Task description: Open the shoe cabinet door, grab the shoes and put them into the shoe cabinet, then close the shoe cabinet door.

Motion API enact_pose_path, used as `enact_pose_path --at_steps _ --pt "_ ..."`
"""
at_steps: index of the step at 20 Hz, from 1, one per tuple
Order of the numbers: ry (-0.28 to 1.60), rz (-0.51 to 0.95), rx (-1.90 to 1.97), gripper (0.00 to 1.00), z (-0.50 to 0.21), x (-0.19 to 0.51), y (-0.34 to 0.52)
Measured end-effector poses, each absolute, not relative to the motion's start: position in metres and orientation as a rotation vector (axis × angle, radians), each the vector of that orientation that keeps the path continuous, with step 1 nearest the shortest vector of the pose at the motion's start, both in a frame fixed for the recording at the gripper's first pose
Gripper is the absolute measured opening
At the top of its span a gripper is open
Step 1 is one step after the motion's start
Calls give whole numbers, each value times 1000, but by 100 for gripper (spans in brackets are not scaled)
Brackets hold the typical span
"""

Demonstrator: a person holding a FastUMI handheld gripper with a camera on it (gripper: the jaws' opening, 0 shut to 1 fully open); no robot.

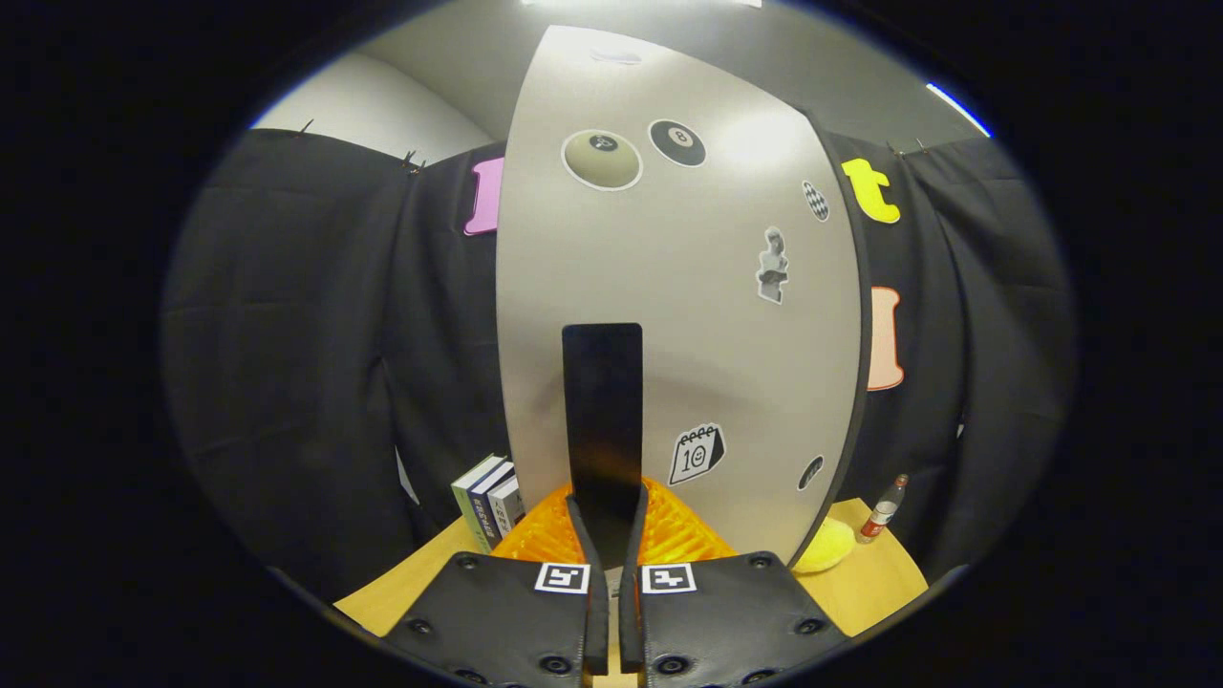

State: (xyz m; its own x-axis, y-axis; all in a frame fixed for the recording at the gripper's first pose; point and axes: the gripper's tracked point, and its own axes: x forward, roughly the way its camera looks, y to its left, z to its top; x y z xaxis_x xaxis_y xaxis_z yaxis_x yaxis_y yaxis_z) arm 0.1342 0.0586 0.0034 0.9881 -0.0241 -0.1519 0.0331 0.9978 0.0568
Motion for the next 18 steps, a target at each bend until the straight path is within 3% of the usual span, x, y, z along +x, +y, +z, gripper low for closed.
enact_pose_path --at_steps 18 --pt "154 -135 35 5 1 46 -36"
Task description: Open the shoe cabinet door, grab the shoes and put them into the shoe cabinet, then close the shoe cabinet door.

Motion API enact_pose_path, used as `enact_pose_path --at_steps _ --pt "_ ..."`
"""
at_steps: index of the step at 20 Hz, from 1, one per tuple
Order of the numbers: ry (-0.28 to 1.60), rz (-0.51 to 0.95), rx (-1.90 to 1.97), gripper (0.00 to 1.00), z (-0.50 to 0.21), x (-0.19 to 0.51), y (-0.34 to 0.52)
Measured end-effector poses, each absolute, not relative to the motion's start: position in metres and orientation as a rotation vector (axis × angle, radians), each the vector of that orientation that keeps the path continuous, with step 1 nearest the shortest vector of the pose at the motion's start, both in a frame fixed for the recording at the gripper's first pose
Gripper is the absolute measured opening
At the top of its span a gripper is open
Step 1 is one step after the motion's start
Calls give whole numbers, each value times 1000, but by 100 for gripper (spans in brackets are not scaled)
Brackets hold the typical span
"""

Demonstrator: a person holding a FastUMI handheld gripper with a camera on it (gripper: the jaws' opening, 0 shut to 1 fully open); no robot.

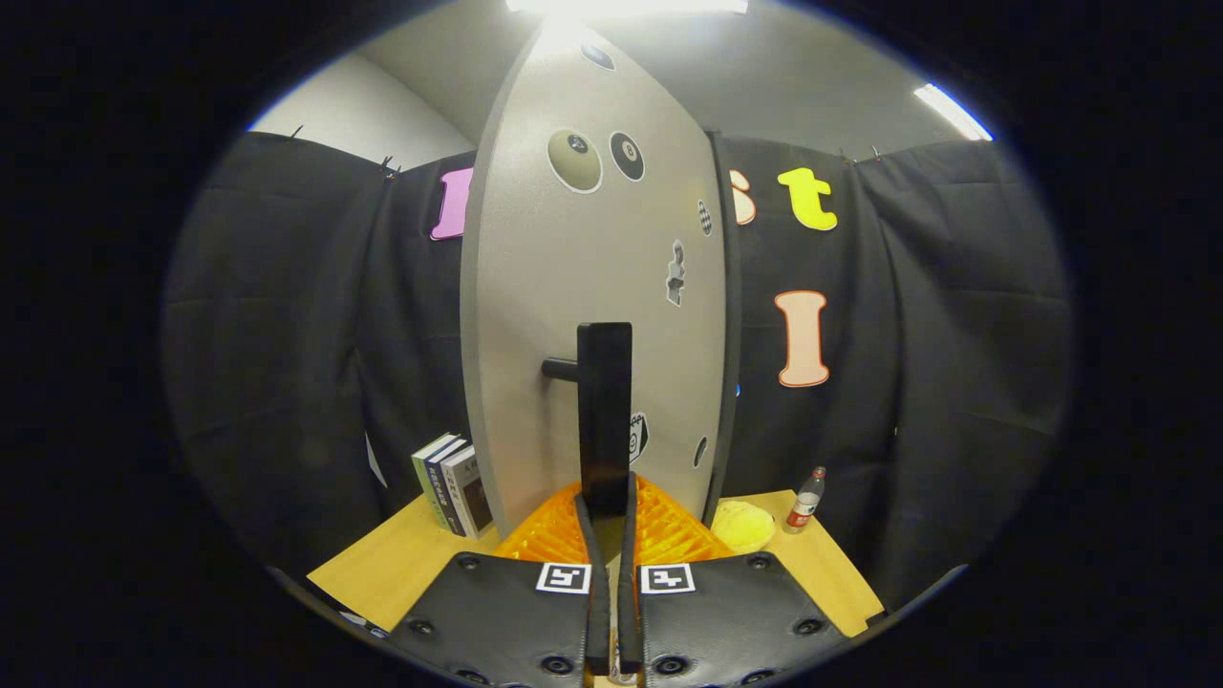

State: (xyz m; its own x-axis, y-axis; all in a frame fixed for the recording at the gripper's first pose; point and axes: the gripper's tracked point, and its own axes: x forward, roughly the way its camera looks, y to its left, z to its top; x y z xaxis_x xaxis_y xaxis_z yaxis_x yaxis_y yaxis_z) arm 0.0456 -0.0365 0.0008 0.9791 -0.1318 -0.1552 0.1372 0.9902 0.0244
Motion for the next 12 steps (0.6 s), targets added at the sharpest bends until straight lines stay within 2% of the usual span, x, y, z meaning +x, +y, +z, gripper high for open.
enact_pose_path --at_steps 12 --pt "145 -94 0 4 -3 11 -125"
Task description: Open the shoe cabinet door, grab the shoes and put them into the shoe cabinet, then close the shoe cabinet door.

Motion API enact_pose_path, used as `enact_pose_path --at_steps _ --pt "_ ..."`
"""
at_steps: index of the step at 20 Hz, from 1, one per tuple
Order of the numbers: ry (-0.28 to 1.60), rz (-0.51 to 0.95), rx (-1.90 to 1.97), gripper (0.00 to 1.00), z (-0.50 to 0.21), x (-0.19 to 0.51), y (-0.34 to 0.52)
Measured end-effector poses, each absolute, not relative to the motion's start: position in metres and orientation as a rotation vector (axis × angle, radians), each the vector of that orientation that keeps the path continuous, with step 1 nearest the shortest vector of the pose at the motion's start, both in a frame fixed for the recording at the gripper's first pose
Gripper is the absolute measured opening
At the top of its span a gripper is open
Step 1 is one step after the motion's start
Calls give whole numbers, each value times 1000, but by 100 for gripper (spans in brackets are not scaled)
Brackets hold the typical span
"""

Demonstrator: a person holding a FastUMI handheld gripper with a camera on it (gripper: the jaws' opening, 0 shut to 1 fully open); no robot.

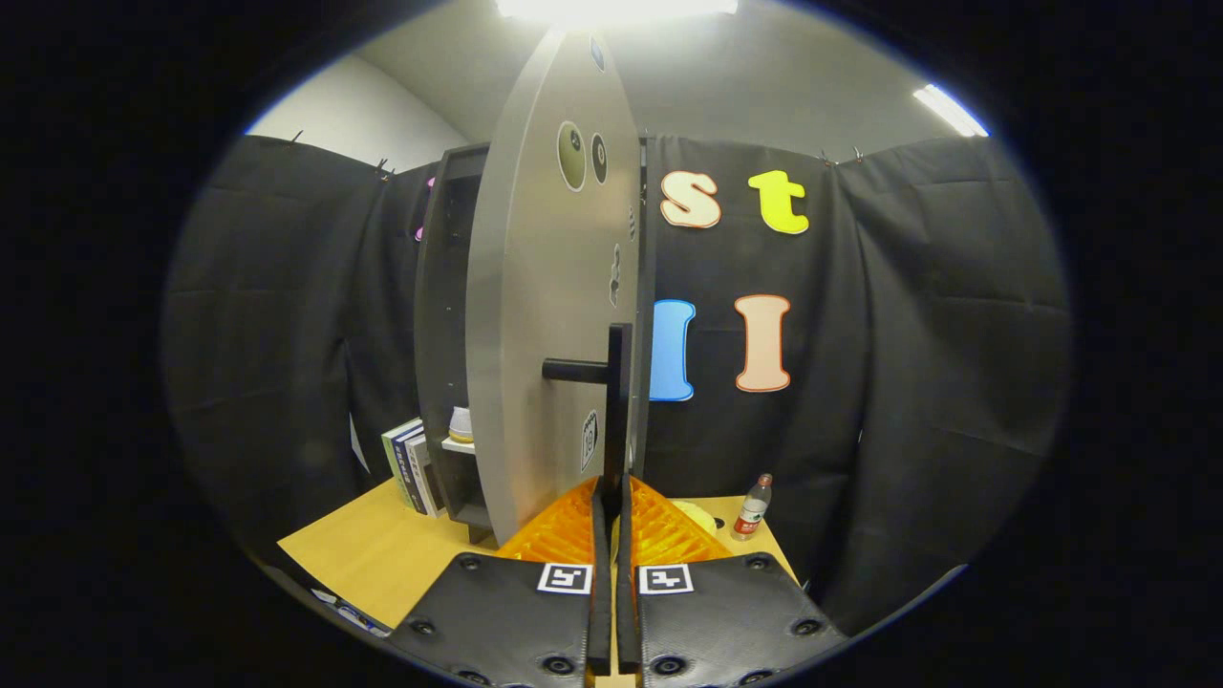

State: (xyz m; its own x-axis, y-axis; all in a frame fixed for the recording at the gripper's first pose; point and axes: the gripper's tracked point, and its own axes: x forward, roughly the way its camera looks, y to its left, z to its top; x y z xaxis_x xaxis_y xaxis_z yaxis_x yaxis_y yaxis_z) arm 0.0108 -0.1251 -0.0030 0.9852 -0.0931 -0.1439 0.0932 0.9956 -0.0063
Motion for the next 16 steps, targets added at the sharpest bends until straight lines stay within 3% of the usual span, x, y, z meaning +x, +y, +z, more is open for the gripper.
enact_pose_path --at_steps 8,16 --pt "123 -122 23 4 -10 -7 -190" --pt "97 -162 63 4 4 -38 -178"
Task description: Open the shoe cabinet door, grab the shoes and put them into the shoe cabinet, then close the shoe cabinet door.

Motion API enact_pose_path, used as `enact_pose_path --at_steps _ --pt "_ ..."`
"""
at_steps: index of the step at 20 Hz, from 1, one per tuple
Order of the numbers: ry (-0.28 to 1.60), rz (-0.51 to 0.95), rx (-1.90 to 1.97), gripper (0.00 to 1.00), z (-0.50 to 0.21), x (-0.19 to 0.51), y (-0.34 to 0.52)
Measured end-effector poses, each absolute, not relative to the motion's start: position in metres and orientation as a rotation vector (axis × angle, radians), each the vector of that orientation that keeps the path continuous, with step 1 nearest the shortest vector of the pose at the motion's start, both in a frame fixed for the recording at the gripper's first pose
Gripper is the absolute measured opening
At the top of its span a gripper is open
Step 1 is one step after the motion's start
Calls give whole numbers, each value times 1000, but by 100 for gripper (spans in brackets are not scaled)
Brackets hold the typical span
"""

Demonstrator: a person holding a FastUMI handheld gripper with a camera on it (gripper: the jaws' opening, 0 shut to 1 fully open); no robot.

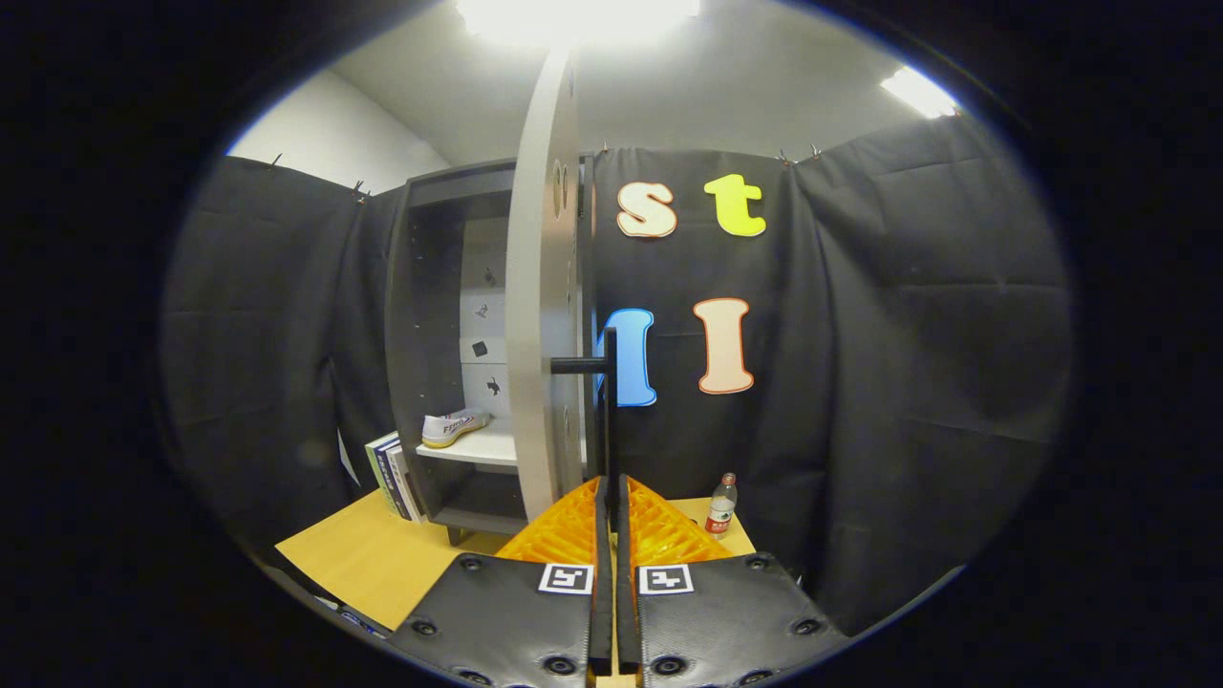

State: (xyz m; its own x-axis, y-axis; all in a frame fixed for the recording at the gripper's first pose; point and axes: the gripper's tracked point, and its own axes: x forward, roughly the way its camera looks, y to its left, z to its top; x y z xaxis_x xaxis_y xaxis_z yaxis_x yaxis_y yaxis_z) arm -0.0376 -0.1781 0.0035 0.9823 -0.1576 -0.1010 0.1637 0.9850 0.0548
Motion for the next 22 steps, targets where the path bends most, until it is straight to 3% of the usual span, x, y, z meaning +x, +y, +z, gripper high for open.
enact_pose_path --at_steps 9,10,11,12,17,22 --pt "99 -216 98 4 4 -71 -104" --pt "114 -213 95 8 -1 -68 -92" --pt "122 -209 91 27 -6 -66 -79" --pt "127 -205 86 31 -9 -63 -70" --pt "213 -147 38 97 -48 -31 -15" --pt "346 -104 76 98 -114 6 10"
